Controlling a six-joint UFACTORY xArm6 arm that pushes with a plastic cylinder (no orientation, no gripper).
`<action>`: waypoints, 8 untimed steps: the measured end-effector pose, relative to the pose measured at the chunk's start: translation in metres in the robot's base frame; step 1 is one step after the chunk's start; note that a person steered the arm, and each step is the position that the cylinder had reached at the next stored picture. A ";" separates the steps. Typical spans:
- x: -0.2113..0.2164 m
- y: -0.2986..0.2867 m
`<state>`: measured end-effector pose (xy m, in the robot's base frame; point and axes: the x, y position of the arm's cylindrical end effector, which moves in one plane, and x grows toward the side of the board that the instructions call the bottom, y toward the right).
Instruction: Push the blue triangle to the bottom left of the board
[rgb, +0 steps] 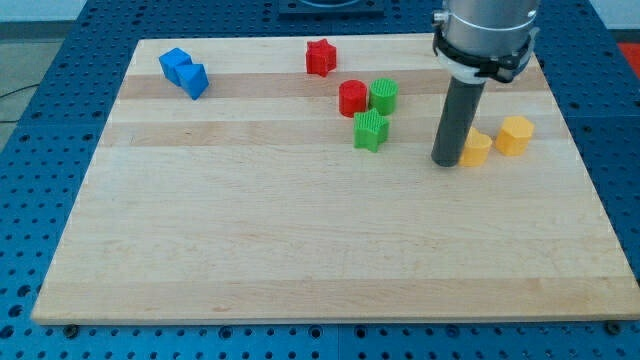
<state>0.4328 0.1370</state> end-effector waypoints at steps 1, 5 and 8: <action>-0.002 0.012; -0.003 0.006; 0.039 0.009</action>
<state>0.4722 0.1462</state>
